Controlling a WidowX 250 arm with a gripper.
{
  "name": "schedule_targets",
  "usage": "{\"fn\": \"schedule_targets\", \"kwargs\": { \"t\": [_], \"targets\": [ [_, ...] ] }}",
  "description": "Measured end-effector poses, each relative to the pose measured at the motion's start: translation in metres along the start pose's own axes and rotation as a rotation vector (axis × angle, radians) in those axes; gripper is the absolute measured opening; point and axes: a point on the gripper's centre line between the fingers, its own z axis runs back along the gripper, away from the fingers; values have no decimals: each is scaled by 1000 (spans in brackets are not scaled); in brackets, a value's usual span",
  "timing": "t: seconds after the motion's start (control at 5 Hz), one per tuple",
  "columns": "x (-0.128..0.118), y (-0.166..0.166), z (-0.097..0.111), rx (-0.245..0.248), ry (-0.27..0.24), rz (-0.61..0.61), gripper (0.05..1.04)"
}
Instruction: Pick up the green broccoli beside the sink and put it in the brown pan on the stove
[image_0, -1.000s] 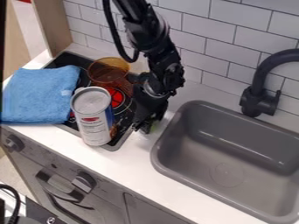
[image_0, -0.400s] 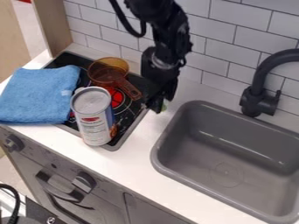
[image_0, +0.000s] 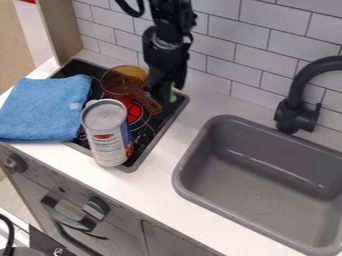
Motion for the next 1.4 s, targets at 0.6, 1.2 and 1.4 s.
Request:
{"fn": "schedule_targets", "kwargs": {
  "t": [0.6,1.2,1.4],
  "targets": [
    [59,-8,-10,15,-96,59,546],
    [102,-10,-24,-59,-194,53,546],
    [110,-12,-23,-80,-233,67,599]
  ]
}}
